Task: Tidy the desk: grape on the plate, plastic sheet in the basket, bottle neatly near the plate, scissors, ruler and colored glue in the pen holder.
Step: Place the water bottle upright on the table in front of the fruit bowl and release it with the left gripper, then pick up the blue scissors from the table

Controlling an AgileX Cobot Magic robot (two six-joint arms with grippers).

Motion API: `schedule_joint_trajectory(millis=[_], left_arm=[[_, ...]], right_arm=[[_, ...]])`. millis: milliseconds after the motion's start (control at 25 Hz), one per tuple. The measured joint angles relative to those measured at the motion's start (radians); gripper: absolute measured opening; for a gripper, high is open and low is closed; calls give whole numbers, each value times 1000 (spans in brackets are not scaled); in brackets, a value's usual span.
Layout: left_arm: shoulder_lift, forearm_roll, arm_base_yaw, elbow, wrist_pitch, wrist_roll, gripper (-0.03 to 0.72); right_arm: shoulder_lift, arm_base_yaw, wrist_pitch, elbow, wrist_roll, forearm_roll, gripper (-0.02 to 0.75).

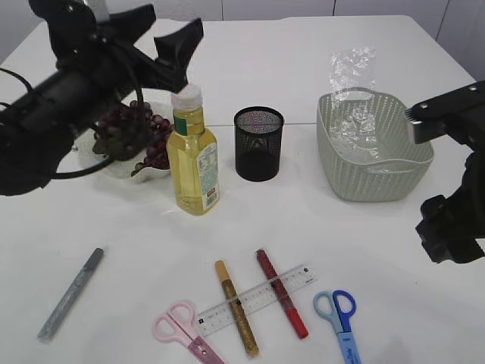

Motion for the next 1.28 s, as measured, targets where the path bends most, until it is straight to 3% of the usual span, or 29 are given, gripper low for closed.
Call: schedule_joint_trajectory(millis=[240, 600, 920, 1280], left_arm=[[-184, -42, 37, 0, 246, -63, 592], [-452, -104, 157, 3, 1014, -117, 513], [-582, -112, 167, 3, 1642, -119, 508], [-586, -191, 167, 8, 1970, -62, 507]], right_arm=[[0, 0, 0, 0, 0, 2, 577], [0, 0, 0, 0, 0, 59, 577], [0, 0, 15, 0, 0, 127, 577], [0, 2, 52, 0, 0, 193, 577]])
